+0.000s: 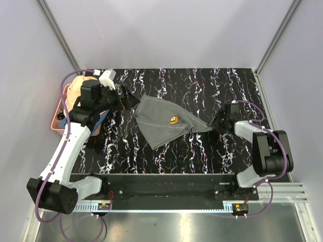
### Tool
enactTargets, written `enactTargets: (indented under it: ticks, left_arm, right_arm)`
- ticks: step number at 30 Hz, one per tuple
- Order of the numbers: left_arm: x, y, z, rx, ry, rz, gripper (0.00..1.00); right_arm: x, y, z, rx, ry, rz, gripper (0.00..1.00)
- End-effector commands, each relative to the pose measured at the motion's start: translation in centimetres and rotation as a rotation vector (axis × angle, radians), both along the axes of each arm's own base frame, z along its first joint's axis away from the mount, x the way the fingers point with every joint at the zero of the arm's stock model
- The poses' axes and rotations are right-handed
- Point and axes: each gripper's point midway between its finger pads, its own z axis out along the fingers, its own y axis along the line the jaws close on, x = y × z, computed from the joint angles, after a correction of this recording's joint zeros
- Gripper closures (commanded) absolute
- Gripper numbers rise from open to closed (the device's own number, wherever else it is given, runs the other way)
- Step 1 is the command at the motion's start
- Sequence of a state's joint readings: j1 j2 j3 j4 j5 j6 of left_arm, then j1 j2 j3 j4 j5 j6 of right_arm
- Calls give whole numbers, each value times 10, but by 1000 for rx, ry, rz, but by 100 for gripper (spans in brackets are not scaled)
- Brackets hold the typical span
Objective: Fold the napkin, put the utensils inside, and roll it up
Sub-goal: Fold the napkin
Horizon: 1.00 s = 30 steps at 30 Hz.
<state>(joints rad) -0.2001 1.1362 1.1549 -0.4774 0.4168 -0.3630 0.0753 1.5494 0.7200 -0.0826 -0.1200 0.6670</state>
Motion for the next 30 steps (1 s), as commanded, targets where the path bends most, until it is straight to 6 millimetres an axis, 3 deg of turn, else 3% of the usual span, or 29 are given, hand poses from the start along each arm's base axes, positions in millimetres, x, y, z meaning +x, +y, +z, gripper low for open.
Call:
enactTargets:
  ticks: [1,9,17,30]
  left_arm:
    - [-2,-5,10,-13,-46,-33,1]
    - [-4,-9,11,-22,-46,-47,1]
    - [-5,-9,12,-22,-53,-49,1]
    - [-6,-11,11,-23,-47,-55,1]
  right_arm:
    - [-6,-5,8,-3,-20,-26,42]
    - [-20,-2,28,52,-78,-70,40]
    - [-13,-5,11,30,-40,-82,59]
    - [-5,-11,13,7,-61,-106,60]
